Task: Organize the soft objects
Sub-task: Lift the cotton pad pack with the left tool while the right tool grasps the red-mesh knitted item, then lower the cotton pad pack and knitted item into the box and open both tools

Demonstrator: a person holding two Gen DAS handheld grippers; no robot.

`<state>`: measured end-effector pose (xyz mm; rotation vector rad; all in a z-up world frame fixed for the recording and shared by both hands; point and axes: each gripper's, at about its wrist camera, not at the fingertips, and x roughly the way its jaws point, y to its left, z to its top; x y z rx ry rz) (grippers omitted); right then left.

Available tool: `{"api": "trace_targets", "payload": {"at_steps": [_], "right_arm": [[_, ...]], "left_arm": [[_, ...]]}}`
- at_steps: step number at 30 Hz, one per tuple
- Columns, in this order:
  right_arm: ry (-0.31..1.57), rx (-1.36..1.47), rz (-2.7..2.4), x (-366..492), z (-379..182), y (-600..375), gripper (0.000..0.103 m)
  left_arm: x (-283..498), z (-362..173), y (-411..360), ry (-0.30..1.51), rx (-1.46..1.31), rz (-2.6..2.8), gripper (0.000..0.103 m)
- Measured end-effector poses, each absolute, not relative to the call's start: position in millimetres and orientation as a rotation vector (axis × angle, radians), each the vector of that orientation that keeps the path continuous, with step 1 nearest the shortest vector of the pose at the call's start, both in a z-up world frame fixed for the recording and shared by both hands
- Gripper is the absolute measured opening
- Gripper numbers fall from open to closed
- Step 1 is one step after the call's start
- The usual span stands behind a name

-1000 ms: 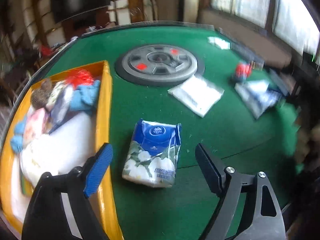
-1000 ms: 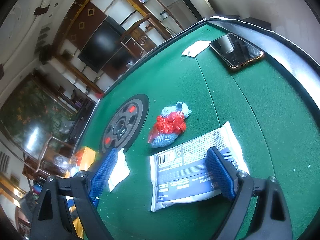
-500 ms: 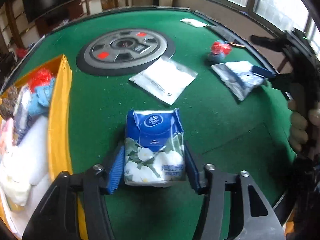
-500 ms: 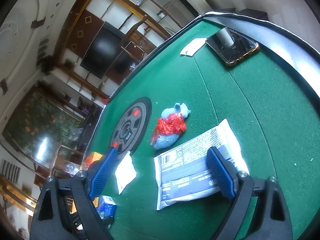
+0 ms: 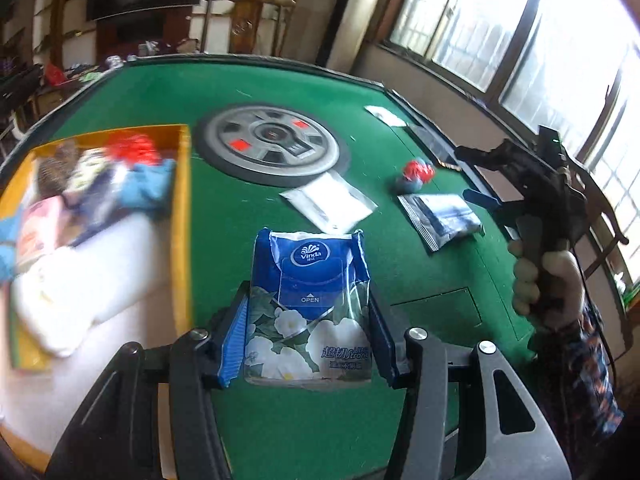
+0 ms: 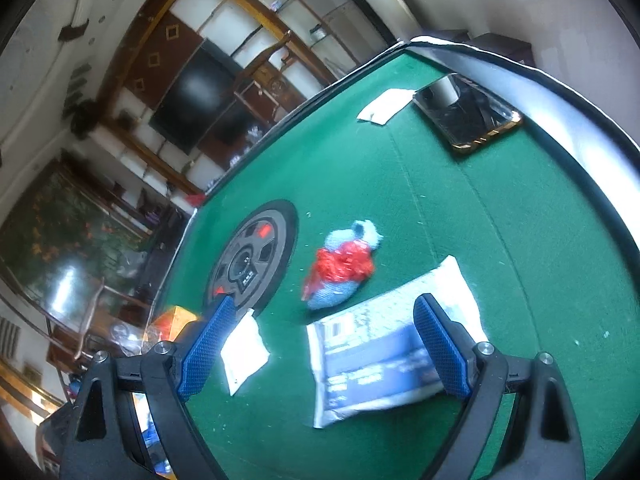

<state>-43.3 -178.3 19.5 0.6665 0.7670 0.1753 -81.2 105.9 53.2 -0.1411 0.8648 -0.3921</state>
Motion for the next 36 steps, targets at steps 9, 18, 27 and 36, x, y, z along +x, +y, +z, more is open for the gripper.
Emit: {"api": "trace_targets", "payload": {"at_steps": [9, 18, 27, 36], "right_arm": [[0.994, 0.423, 0.037, 29.0, 12.3, -140.0, 0.067], [0.982, 0.388, 0.026, 19.6, 5.7, -131.2, 0.032], [0.946, 0.325, 0.322, -28.7, 47.8, -52.5, 0.032], [1.017, 0.154, 0.667, -58.4, 41.0, 88.0, 0.032]], "left_arm": [[-102.0, 42.7, 201.9, 0.853, -0.267, -0.202, 0.051], [-109.1, 22.5, 287.1, 0.877, -0.392, -0.014, 0.051], [-97.3, 10.2, 267.4, 0.972, -0.341, -0.088, 0.059], [-113.8, 29.9, 276.0, 0.914, -0.375, -0.061, 0.067]]}}
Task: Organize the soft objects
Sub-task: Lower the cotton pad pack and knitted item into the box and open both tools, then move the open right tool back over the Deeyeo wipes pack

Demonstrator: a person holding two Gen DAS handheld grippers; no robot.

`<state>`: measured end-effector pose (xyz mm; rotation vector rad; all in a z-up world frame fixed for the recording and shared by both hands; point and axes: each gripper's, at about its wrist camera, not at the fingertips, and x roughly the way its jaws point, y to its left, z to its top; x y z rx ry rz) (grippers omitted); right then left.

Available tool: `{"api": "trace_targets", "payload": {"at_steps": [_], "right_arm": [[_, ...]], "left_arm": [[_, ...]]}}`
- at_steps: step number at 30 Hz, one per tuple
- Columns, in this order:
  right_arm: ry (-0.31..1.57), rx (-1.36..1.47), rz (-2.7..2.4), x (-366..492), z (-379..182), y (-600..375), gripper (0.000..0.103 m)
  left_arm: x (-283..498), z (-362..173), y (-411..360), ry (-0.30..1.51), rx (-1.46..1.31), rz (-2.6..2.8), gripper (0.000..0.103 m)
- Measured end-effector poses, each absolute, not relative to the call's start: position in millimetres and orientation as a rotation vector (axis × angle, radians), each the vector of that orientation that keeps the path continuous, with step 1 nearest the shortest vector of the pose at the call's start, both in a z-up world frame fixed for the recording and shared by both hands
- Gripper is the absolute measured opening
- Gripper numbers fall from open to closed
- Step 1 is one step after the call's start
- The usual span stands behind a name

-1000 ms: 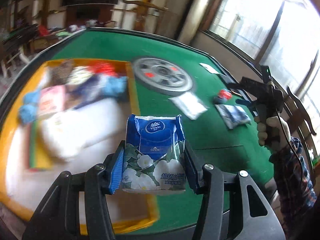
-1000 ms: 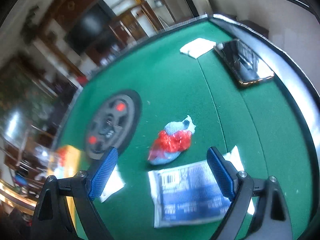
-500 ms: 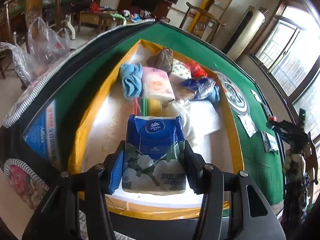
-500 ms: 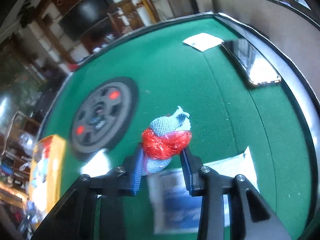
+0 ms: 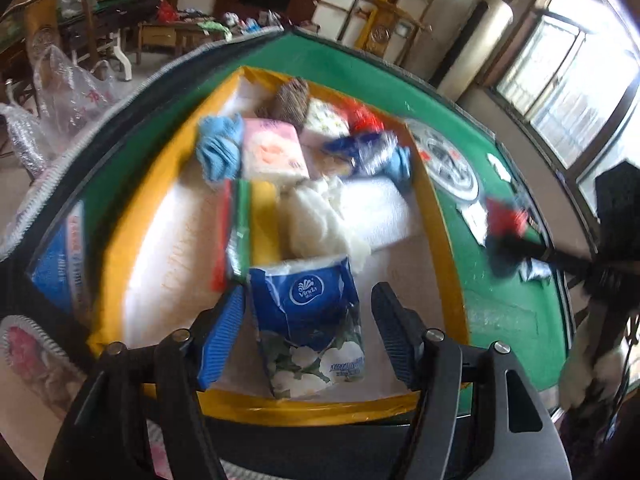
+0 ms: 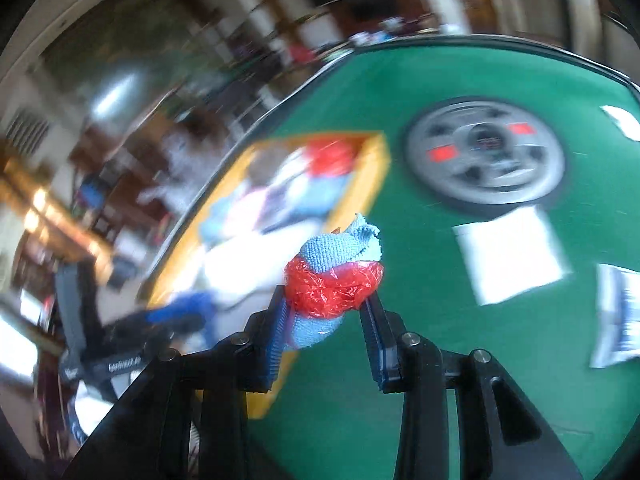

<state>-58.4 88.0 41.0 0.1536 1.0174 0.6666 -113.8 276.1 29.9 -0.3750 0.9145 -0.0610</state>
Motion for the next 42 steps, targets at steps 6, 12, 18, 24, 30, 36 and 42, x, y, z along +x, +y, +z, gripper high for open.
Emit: {"api": "trace_targets", "payload": {"at_steps": [6, 12, 18, 24, 30, 36, 42], "right_arm": [[1.065, 0.01, 0.772, -78.8, 24.9, 157.6, 0.033], [1.108, -0.097, 0.753, -90.3, 8.7, 183.9, 0.055], [1.061, -0.105, 0.738, -94.9, 22.4, 175.1, 0.057], [0.931, -0.056, 0.706, -96.5, 50.2, 146.6, 0.057], [0.769, -0.005, 0.559, -93.4, 75.7, 91.5, 0.087], [0.731, 0.048, 0.386, -88.5, 76.9, 28.5, 0.086], [0.724, 0.119, 0.184, -70.9, 66.8, -44.8, 0.086]], "left_arm": [[-124.7, 34.3, 302.8, 0.857, -0.464, -0.029, 0.069], [-127.1, 27.0, 314.2, 0.856, -0.5, -0.019, 0.069], [-134.1, 34.3, 318.9, 0.833, -0.51, 0.003, 0.069], [-139.2, 40.5, 310.5, 0.81, -0.48, 0.023, 0.069], [-133.1, 51.8, 265.5, 0.791, -0.295, 0.073, 0.069], [-125.9, 62.4, 212.9, 0.749, -0.075, 0.124, 0.07], [-120.3, 64.4, 181.4, 0.748, 0.059, 0.184, 0.07]]}}
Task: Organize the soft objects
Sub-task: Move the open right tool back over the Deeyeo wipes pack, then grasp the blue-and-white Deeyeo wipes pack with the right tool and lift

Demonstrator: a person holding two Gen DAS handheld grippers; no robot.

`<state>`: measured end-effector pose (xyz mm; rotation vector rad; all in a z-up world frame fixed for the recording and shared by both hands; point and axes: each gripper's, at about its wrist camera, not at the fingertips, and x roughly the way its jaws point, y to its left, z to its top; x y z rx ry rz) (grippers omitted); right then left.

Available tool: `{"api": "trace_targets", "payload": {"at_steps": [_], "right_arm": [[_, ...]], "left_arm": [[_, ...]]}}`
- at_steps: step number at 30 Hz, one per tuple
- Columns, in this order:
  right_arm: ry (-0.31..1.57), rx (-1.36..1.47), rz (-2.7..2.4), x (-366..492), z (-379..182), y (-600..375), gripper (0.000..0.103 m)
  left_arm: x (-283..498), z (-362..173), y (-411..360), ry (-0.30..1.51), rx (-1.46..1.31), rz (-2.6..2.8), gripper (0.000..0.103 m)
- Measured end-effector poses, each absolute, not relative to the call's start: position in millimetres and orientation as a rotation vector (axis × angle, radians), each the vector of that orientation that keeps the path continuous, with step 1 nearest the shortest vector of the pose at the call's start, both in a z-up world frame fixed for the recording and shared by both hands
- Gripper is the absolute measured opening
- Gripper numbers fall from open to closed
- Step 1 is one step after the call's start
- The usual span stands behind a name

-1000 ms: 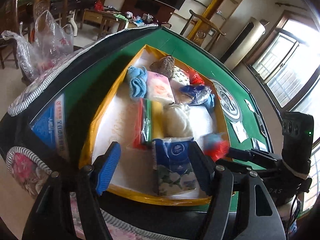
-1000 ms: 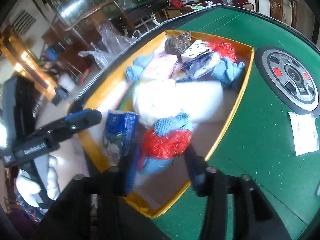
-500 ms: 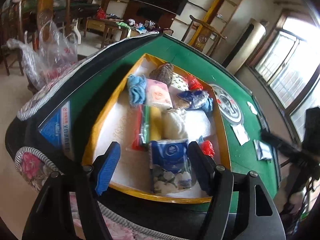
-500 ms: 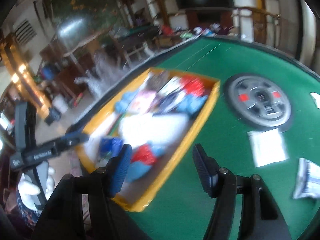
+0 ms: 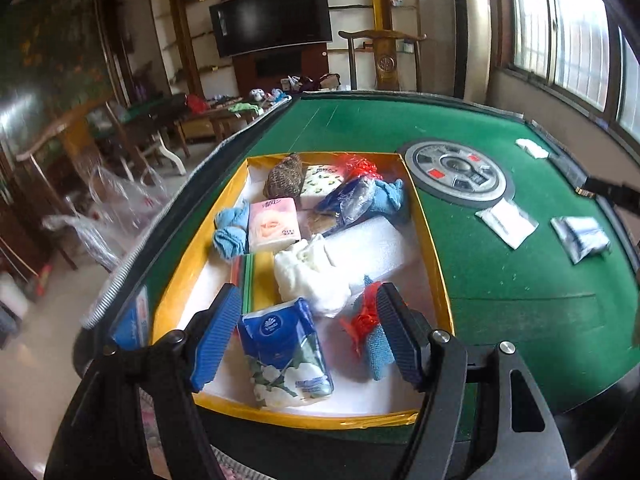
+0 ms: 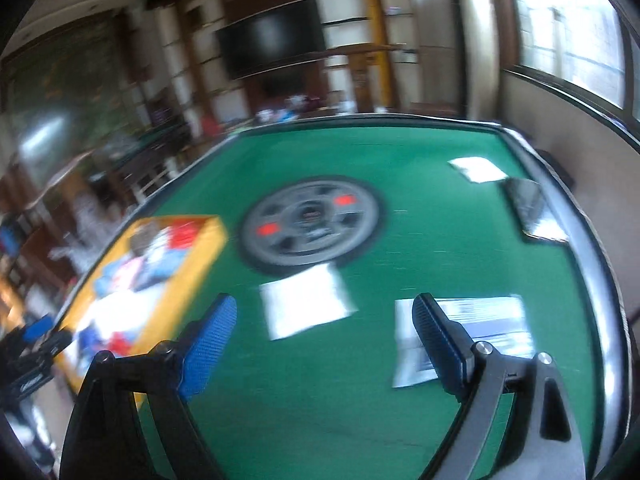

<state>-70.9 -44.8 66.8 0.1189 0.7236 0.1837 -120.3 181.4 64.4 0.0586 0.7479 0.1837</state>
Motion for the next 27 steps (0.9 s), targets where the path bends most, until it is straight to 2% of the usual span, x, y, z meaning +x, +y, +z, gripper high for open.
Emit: {"api": "trace_targets", "payload": {"at_steps": [9, 13, 27], "right_arm": [[0.646, 0.243, -0.062, -56.8, 40.9, -138.3, 0.086], [0.682, 0.349, -0.054, -51.4, 34.3, -162.6, 0.086], [0.725, 0.386, -0.037, -46.1, 22.4, -167.6, 0.086]], "left_arm": [[-108.4, 61.1, 153.7, 0.779, 0.152, 0.209, 0.07], [-103.9, 59.0, 141.2, 0.788, 0.17, 0.201, 0.07], [-92.5, 47.5, 109.7, 0.828, 0.213, 0.128, 0.07]]}}
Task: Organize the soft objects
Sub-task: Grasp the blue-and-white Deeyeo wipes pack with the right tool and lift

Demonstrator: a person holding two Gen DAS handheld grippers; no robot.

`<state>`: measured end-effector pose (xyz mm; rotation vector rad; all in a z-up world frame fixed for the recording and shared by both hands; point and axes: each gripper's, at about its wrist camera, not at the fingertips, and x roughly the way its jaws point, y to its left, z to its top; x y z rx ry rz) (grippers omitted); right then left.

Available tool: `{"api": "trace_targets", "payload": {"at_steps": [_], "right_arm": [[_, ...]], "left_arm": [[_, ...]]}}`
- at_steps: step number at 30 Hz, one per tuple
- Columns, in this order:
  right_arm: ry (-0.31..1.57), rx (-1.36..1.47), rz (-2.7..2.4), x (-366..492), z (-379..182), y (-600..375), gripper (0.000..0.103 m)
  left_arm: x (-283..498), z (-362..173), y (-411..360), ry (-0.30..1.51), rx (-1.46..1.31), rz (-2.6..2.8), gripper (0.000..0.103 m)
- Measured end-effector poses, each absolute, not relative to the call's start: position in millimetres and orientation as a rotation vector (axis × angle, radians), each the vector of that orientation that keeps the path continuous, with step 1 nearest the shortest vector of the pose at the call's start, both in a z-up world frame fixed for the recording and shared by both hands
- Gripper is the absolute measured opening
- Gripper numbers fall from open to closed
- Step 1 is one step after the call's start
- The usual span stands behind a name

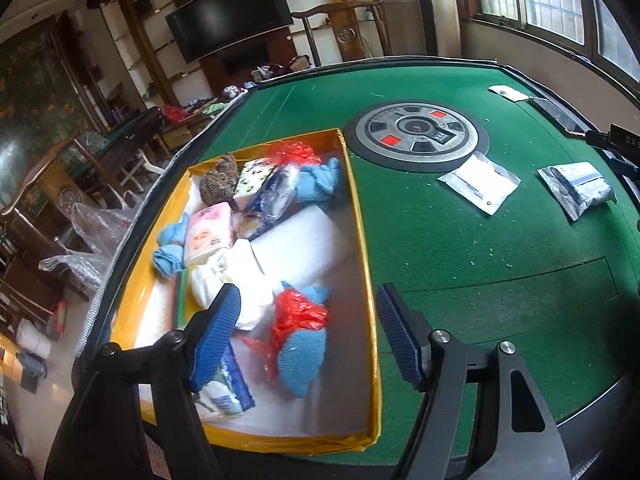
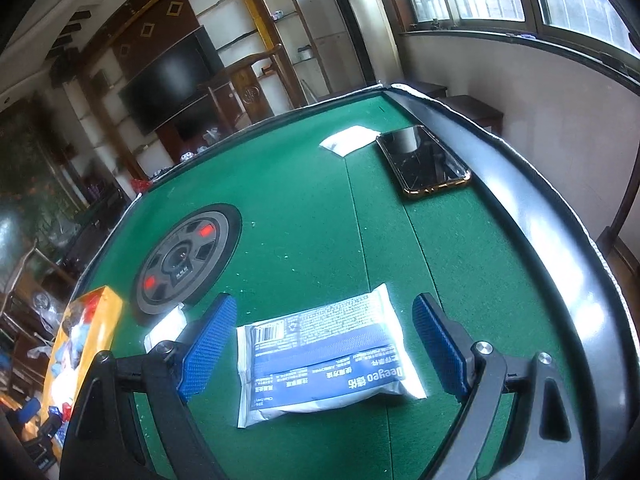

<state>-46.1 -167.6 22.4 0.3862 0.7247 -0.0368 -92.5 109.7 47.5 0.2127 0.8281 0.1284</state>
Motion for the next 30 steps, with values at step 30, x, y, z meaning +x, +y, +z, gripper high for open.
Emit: {"api": "trace_targets", "payload": {"at_steps": [30], "right_arm": [[0.929, 0.598, 0.558, -33.1, -6.9, -142.5, 0.088]], "left_arm": [[-83.9, 52.2, 81.3, 0.922, -0.042, -0.217, 0.07]]}}
